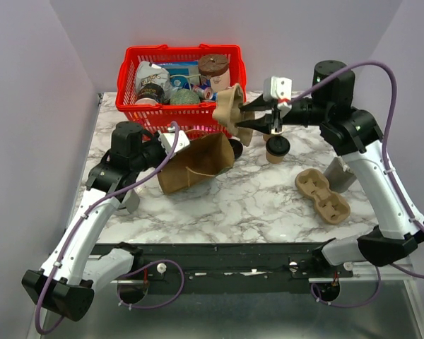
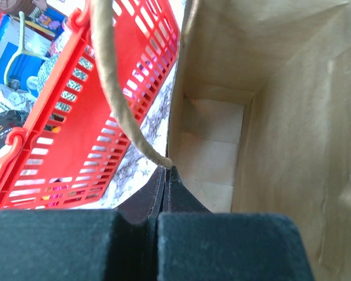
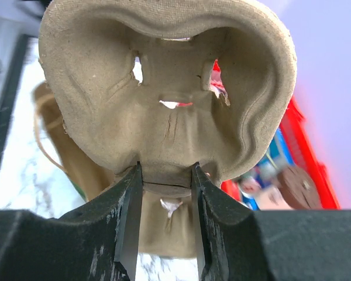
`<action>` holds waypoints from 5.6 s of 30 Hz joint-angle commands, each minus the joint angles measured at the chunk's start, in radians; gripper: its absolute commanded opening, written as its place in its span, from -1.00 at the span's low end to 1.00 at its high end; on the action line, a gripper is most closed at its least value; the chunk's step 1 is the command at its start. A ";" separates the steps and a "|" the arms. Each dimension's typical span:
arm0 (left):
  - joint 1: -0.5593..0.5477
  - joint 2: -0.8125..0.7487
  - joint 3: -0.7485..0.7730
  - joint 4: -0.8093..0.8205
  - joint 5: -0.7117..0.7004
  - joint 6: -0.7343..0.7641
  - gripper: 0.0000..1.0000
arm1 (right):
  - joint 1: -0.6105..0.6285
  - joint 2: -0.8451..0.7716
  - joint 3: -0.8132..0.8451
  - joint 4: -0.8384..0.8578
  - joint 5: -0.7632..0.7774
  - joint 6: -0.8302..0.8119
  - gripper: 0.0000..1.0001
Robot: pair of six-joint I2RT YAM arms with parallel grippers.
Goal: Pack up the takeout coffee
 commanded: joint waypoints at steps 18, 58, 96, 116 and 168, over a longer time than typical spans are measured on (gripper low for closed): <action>0.001 -0.006 0.035 0.052 0.081 -0.157 -1.00 | 0.146 -0.088 -0.364 0.312 -0.278 -0.238 -0.99; 0.009 0.046 0.127 -0.124 0.236 -0.243 -0.50 | 0.180 -0.060 -0.565 0.322 -0.113 -0.195 -0.99; 0.011 -0.062 0.035 -0.030 0.247 -0.372 -1.00 | 0.277 -0.057 -0.499 0.041 0.177 -0.501 -0.99; 0.009 -0.065 0.004 -0.017 0.283 -0.425 -1.00 | 0.441 0.119 -0.271 -0.166 0.522 -0.400 -0.99; 0.006 -0.129 -0.029 -0.101 0.234 -0.353 -1.00 | 0.495 0.158 -0.171 -0.201 0.843 -0.129 -0.99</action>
